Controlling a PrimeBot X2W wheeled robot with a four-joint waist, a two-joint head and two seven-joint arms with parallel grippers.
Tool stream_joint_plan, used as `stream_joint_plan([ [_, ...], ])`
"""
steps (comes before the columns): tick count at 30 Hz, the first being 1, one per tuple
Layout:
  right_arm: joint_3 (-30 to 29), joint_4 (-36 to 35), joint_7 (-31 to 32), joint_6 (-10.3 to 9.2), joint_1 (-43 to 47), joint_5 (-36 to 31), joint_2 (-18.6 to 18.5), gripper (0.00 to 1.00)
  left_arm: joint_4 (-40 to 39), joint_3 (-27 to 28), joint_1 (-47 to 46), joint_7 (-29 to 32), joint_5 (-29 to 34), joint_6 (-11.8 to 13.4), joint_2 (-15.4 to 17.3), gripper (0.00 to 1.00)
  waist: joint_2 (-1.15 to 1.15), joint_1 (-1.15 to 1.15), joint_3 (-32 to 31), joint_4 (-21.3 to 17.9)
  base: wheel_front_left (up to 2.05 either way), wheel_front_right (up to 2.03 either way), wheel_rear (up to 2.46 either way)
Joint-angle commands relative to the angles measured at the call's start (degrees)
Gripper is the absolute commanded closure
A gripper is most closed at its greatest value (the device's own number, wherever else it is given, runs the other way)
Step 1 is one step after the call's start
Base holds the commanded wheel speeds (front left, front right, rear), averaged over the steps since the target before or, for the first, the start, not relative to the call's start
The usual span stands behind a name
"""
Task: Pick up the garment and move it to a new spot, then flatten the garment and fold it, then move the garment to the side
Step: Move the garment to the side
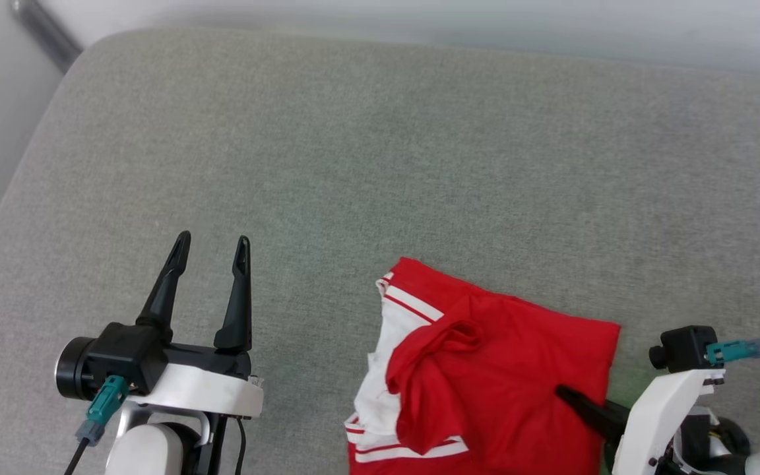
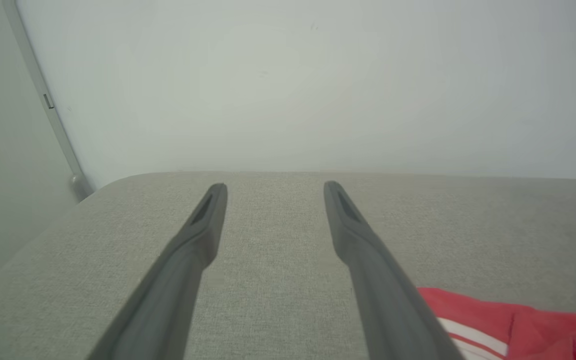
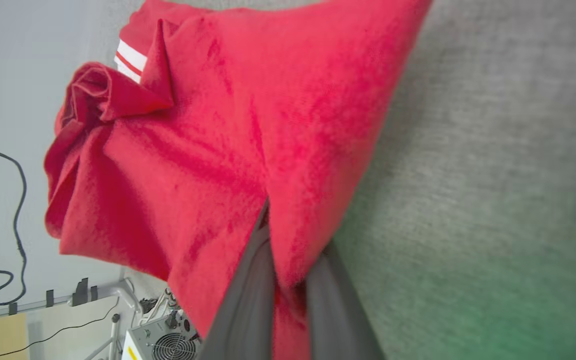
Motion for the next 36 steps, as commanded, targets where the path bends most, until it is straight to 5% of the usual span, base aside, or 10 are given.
stream_joint_plan([
  [1,-0.1,-0.2,-0.3,-0.11,-0.3,-1.3,-0.9,1.00,0.0,0.3,0.4,-0.3,0.5,-0.4,-0.2,0.00,0.00,-0.01,-1.1,-0.9,0.00,0.00,0.00],
  [3,-0.8,-1.4,-0.8,-0.10,-0.8,-8.6,-3.3,1.00,-0.2,0.8,1.5,-0.3,1.7,-0.9,0.1,0.00,0.00,-0.01,-3.7,-4.7,0.00,0.00,0.00],
  [9,-2.0,-2.2,0.8,-0.09,-1.6,-16.4,-6.7,1.00,0.4,1.0,2.9,-0.2,2.3,-1.6,0.8,0.00,0.00,-0.01,-5.3,-12.2,0.00,0.00,0.00],
  [24,-0.9,0.3,2.0,-0.09,-12.5,-19.9,-12.6,1.00,-2.6,-1.1,0.3,-0.2,4.1,-2.5,2.8,0.00,0.00,-0.01,0.0,-32.3,0.00,0.00,0.00],
  [29,-0.5,5.3,-1.5,-0.08,-19.4,-20.9,-12.9,1.00,-5.1,-3.5,-3.3,0.7,4.4,-2.9,4.7,0.00,0.00,-0.01,6.1,-35.3,0.00,0.00,0.00],
  [36,-3.6,14.5,-7.6,-0.09,-29.3,-25.6,-14.0,1.00,-9.6,-7.1,-8.7,3.2,4.5,-3.3,8.2,0.00,0.00,-0.01,15.1,-34.7,0.00,0.00,0.00],
])
